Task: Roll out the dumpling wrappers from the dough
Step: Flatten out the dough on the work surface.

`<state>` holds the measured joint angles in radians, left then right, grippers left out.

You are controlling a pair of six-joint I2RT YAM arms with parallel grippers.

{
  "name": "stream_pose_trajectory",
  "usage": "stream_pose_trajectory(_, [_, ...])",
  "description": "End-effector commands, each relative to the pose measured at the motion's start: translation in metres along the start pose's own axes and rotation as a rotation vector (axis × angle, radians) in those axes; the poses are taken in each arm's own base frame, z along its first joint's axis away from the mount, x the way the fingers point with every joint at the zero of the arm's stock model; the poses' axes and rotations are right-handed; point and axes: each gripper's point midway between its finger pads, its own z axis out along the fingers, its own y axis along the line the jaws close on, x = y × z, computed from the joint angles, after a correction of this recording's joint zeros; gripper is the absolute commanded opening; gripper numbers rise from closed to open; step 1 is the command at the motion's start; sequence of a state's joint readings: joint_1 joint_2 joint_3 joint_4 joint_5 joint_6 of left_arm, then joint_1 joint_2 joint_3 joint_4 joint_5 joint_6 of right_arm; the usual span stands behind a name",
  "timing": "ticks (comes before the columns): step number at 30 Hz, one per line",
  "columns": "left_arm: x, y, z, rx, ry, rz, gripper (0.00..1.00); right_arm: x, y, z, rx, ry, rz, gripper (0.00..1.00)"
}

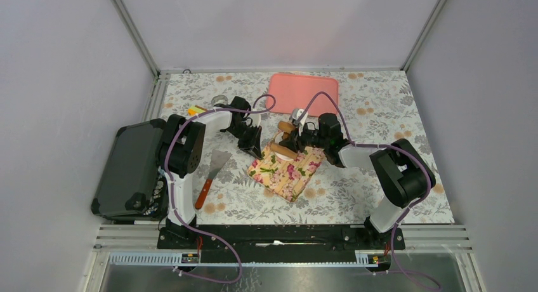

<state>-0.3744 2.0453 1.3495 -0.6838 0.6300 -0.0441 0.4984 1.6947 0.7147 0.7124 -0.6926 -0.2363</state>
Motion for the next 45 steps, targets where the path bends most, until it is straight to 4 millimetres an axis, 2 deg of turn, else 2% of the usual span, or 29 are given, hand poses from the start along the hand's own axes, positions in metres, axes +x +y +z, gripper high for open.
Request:
stream_pose_trajectory(1, [0.012,0.043,0.011,-0.139,0.042,-0.056,0.00,0.111,0.080,-0.028,-0.184,0.358,0.334,0.00])
stream_pose_trajectory(26, [0.012,0.043,0.011,-0.137,0.042,-0.056,0.00,0.112,0.085,-0.028,-0.210,0.354,0.314,0.00])
stream_pose_trajectory(31, [0.012,0.042,0.011,-0.135,0.040,-0.054,0.00,0.107,0.092,-0.031,-0.255,0.340,0.308,0.00])
stream_pose_trajectory(34, [0.012,0.041,0.011,-0.131,0.041,-0.050,0.00,0.084,0.103,-0.033,-0.350,0.304,0.308,0.00])
stream_pose_trajectory(37, [0.013,0.039,0.011,-0.119,0.043,-0.042,0.00,0.033,0.103,-0.035,-0.399,0.193,0.226,0.00])
stream_pose_trajectory(41, [0.013,0.038,0.011,-0.108,0.044,-0.035,0.00,-0.036,0.081,-0.041,-0.332,0.010,0.071,0.00])
stream_pose_trajectory(45, [0.014,0.036,0.011,-0.095,0.048,-0.026,0.00,-0.077,0.044,-0.049,-0.220,-0.103,-0.017,0.00])
